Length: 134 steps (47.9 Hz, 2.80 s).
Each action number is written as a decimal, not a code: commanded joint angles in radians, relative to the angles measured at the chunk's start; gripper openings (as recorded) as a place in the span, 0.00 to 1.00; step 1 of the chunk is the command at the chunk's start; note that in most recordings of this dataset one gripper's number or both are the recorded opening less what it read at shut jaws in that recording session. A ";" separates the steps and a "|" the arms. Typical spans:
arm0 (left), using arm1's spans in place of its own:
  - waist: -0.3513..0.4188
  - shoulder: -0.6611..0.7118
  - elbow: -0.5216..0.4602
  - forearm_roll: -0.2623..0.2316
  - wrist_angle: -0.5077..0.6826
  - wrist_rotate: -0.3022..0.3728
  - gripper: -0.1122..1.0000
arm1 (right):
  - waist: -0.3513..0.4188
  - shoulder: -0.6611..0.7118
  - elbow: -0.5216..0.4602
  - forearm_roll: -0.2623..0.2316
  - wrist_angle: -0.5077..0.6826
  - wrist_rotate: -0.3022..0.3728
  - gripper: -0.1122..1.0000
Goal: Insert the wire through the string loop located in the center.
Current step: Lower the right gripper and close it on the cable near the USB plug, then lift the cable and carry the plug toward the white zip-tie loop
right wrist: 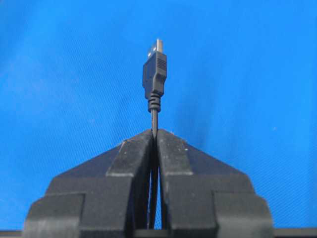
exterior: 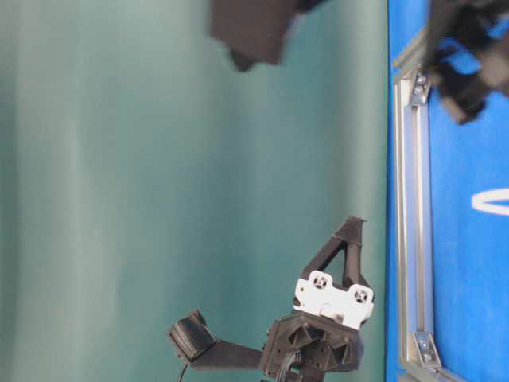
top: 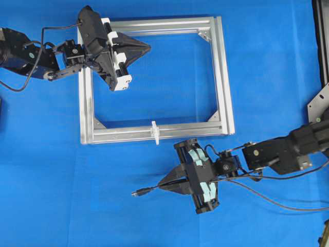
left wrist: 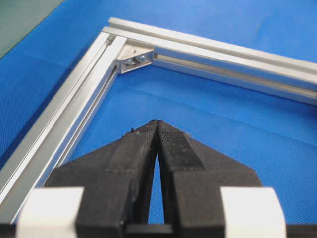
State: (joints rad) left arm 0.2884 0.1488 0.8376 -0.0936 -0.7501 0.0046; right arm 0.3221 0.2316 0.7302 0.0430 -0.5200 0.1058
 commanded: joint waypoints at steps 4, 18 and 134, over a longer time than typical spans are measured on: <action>0.002 -0.032 -0.008 0.002 -0.005 -0.005 0.10 | 0.002 -0.097 -0.021 -0.002 0.064 -0.002 0.08; 0.002 -0.032 -0.006 0.002 -0.002 -0.009 0.10 | 0.002 -0.132 -0.035 0.000 0.130 -0.002 0.08; 0.002 -0.032 -0.008 0.002 -0.002 -0.009 0.10 | 0.002 -0.324 0.232 0.005 0.120 0.006 0.08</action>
State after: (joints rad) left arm 0.2884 0.1488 0.8376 -0.0936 -0.7470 -0.0031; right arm 0.3221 -0.0491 0.9480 0.0445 -0.3896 0.1104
